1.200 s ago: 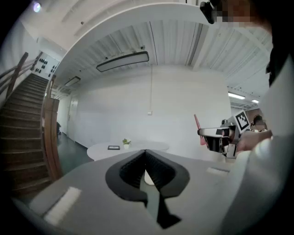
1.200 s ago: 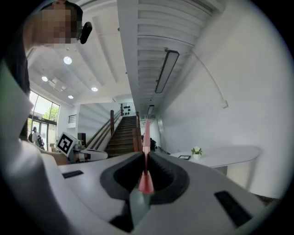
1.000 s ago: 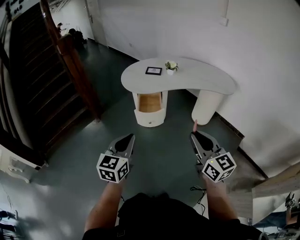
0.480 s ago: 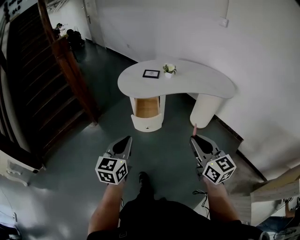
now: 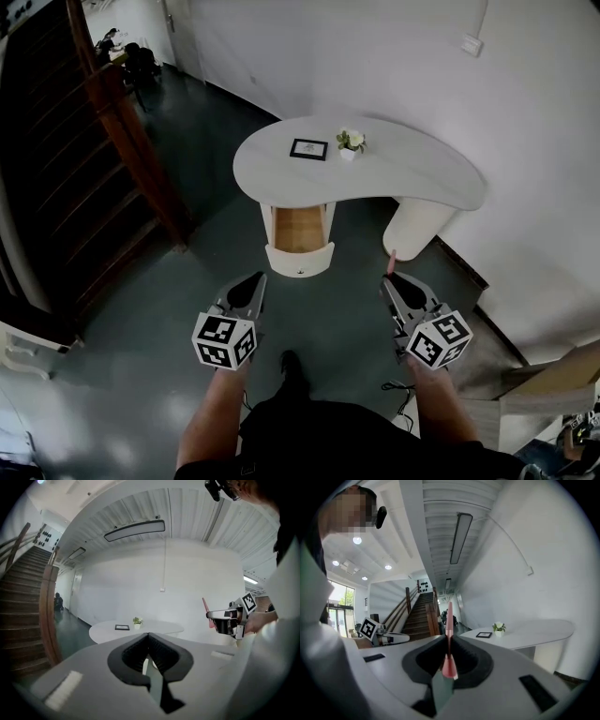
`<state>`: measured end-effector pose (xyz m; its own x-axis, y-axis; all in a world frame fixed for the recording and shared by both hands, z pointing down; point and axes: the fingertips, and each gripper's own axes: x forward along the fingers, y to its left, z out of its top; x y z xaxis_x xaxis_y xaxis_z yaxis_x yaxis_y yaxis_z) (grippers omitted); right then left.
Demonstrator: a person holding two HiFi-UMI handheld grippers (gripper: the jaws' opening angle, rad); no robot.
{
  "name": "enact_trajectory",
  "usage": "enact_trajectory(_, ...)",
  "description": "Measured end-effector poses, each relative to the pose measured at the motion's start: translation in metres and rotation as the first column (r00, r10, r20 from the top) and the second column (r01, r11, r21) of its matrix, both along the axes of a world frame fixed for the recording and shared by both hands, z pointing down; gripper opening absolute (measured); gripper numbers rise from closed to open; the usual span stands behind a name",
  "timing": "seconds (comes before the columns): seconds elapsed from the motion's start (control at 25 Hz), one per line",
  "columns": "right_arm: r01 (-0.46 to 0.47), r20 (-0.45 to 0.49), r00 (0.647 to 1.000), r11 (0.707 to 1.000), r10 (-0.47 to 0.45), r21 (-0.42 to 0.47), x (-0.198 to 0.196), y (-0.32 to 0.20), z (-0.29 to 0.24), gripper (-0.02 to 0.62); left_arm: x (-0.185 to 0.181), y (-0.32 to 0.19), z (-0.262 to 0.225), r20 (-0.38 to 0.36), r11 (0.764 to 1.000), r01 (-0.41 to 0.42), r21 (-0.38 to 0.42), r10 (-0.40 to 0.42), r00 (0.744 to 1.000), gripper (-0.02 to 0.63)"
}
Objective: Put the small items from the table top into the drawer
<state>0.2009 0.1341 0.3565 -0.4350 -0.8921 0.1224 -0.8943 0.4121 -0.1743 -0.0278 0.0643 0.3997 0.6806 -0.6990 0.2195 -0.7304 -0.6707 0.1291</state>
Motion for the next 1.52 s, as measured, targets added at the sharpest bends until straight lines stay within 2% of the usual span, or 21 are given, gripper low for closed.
enact_trajectory(0.32, 0.023, -0.025, 0.999, 1.000, -0.024, -0.008, -0.037, -0.096, -0.009, 0.049, -0.024, -0.095, 0.009, 0.002, 1.000, -0.008, -0.012, 0.008, 1.000, 0.012)
enact_trajectory(0.72, 0.037, -0.020, 0.999, 0.998, -0.038, -0.045, -0.076, -0.155, 0.001, 0.049, -0.047, -0.139, 0.027, -0.012, 0.998, -0.032, -0.051, 0.031, 0.999, 0.012)
enact_trajectory(1.16, 0.039, -0.005, 0.999, 0.995, -0.040, -0.094, -0.069, -0.183, 0.014, 0.049, -0.039, -0.163, 0.033, -0.019, 0.996, -0.052, -0.071, 0.051, 0.999, 0.012)
enact_trajectory(1.52, 0.114, 0.038, 0.993, 0.987, -0.110, -0.111, -0.050, -0.241, 0.029, 0.050, -0.022, -0.208, 0.041, 0.016, 0.995, 0.000, -0.097, 0.001, 1.000, 0.012)
